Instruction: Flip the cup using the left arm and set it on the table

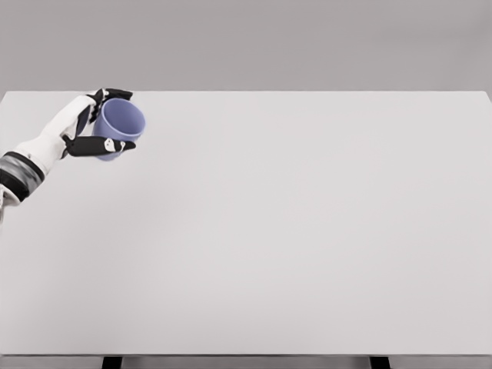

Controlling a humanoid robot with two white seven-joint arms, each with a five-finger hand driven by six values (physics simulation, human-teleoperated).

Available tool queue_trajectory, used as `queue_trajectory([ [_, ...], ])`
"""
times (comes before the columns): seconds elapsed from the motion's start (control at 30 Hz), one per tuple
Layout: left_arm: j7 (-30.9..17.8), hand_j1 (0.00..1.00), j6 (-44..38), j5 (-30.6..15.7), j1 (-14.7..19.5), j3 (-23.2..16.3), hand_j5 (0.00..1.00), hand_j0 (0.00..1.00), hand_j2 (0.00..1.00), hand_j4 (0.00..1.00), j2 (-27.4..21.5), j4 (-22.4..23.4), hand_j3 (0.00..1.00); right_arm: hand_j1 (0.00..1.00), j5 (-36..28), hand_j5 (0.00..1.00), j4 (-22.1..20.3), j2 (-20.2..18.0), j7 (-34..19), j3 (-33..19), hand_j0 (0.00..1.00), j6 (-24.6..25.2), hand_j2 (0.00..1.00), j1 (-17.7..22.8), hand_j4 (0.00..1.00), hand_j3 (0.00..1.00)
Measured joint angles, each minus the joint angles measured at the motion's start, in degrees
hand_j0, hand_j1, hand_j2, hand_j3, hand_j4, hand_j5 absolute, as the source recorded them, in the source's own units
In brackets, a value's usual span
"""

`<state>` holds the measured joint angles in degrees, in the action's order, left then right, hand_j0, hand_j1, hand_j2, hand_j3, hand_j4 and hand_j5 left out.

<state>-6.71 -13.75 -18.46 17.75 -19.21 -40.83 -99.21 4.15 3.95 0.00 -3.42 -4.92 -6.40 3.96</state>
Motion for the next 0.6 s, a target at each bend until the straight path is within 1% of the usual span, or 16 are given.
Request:
queue_trajectory([
  [0.2,0.01,0.78,0.55,-0.04,-0.61,1.62,0.78,0.78,0.78,0.78,2.71,0.4,0.78,1.0,0.02,1.0,0.0,0.0,0.0,0.0,1.0,0.01,1.0,0.0,1.0,1.0],
  [0.3,0.01,0.78,1.42,-0.04,-1.58,2.33,0.78,0.78,0.78,0.78,3.77,0.98,0.78,1.0,0.02,1.0,0.0,0.0,0.0,0.0,1.0,-0.01,1.0,0.0,1.0,1.0],
  [0.5,0.02,0.78,2.04,-0.02,-1.84,2.89,0.78,0.78,0.78,0.78,5.72,2.08,0.78,1.0,0.01,1.0,0.0,0.0,0.0,0.0,1.0,0.0,1.0,0.0,1.0,1.0],
  [0.6,0.0,0.78,2.71,-0.02,-3.25,3.62,0.78,0.78,0.78,0.78,6.45,2.34,0.78,1.0,0.0,1.0,0.0,0.0,0.0,0.0,1.0,0.01,1.0,0.0,1.0,1.0],
])
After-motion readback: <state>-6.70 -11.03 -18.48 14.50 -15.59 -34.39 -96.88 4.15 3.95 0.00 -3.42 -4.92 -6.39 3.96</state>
